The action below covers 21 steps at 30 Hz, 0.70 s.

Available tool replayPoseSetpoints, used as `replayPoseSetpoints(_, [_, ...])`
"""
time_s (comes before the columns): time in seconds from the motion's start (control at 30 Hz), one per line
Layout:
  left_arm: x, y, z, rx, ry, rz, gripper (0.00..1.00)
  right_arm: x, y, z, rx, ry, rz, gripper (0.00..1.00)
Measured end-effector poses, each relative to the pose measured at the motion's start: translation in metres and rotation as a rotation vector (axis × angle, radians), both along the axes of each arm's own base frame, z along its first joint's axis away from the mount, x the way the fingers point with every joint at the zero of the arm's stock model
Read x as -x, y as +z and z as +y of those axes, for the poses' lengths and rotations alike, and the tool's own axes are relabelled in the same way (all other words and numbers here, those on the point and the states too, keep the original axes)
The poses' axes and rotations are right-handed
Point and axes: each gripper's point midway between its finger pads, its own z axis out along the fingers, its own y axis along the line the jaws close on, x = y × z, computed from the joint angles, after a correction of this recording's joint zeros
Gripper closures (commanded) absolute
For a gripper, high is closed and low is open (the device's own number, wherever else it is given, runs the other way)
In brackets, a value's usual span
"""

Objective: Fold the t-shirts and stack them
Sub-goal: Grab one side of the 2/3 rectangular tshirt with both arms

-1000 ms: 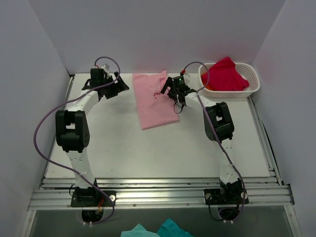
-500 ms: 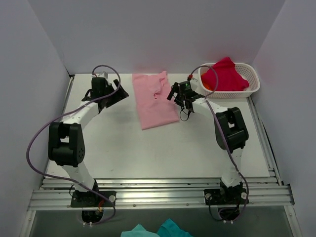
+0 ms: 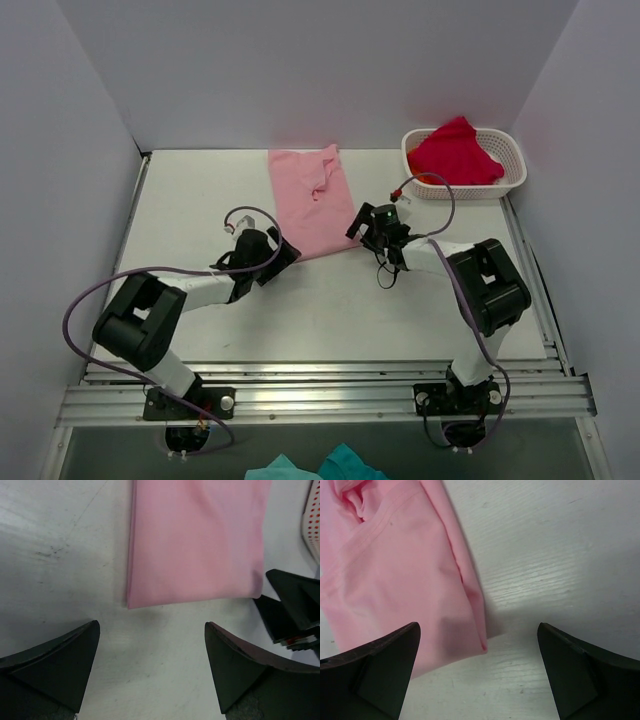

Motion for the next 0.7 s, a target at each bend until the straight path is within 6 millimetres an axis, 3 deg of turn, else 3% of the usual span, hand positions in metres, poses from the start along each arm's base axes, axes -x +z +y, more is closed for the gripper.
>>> replayPoseSetpoints(0.2, [-0.02,0.004,-0.016,0.148,0.113,-0.065,0.04,-0.001,0.001,0.021,-0.03,0.038,-0.026,0.01])
replayPoseSetpoints(0.37, [-0.03,0.006,-0.023,0.217,0.162,-0.094,0.02,-0.009,0.002,0.028,-0.044,0.047,-0.045,0.1])
replayPoseSetpoints(0.5, [-0.032,0.005,-0.022,0.228,0.182,-0.097,0.19,-0.013,0.0,0.031,-0.05,0.055,-0.047,0.31])
replayPoseSetpoints(0.6, [-0.031,0.002,-0.021,0.217,0.185,-0.09,0.42,-0.014,-0.003,0.034,-0.054,0.065,-0.044,0.63])
replayPoseSetpoints(0.63, [-0.031,0.0,-0.02,0.211,0.185,-0.087,0.49,-0.014,-0.007,0.034,-0.052,0.068,-0.038,0.84])
replayPoseSetpoints(0.7, [-0.03,-0.004,-0.019,0.2,0.185,-0.079,0.63,-0.012,-0.015,0.035,-0.052,0.071,-0.02,1.0])
